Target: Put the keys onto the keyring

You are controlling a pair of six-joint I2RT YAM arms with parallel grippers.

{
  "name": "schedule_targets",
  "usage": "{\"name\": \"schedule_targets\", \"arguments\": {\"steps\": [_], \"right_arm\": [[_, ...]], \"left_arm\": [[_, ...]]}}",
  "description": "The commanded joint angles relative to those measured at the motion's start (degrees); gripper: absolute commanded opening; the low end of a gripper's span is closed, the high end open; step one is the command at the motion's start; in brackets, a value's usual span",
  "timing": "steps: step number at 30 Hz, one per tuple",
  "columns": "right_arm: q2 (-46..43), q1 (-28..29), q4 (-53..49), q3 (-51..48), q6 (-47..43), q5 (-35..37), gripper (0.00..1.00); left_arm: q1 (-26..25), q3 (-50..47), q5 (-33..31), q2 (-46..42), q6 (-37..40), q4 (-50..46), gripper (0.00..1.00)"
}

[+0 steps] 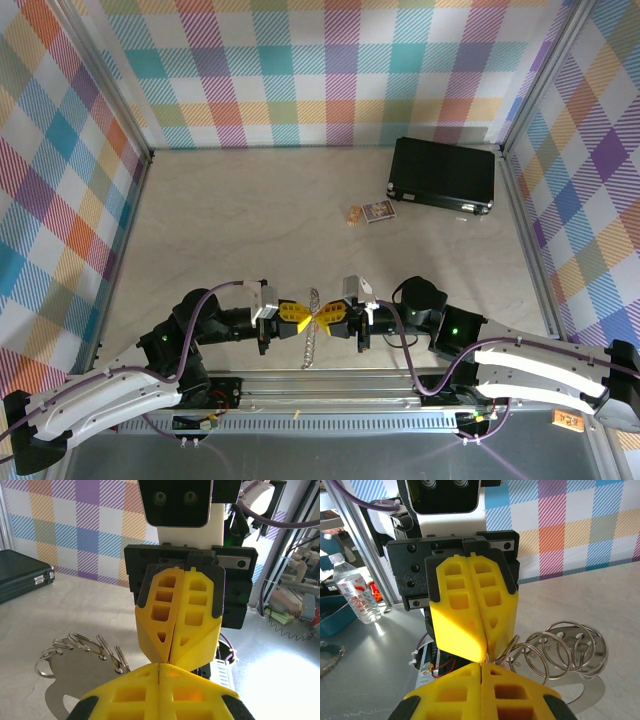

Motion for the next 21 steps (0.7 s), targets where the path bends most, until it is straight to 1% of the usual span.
{"name": "schedule_targets", "arguments": {"steps": [1,21], "right_arm": [[0.38,0.76,2.73,2.6,-1.28,-4.29,0.0],[-1.6,0.76,2.42,1.22,-3.58,-5.08,0.0]], "left_arm": [[-0.3,1.69,-0.19,1.33,0.8,2.36,0.0],[-0.4,1.73,-0.15,2.05,0.73,2.83,0.0]]}}
